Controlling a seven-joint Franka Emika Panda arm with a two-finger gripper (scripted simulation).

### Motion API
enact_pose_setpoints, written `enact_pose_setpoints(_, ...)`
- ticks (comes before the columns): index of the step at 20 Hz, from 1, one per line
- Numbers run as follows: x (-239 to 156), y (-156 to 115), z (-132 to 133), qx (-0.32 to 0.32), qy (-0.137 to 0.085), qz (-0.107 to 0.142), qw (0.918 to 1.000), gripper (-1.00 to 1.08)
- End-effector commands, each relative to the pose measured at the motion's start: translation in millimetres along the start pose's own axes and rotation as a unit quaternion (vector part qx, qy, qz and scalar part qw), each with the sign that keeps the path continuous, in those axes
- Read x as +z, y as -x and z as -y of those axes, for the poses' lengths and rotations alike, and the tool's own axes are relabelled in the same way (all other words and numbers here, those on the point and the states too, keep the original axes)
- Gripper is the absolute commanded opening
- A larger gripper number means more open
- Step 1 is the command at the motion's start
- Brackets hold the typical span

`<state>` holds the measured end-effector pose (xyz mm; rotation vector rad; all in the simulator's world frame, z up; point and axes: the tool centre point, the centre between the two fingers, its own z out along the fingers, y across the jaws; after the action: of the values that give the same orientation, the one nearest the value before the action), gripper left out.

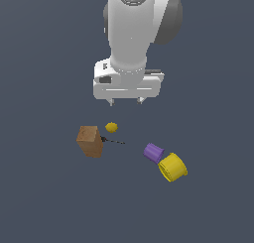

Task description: Pick up a designated object from a clutter of objects.

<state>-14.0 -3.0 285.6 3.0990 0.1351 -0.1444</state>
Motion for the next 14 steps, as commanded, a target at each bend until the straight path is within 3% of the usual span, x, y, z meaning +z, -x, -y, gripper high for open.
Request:
enact_pose_setpoints(1, 0.8, -0.9, -1.8, 0.001, -0.001, -0.001, 1.0, 1.0)
enact_pose_setpoints(8, 17.4, -15.2, -29.0, 0.013, -0.009, -0.009, 0.9998, 1.0)
enact_pose_setpoints(14, 48.3, -34.7, -80.5, 0.036, -0.018, -0.025, 0.9989, 1.0)
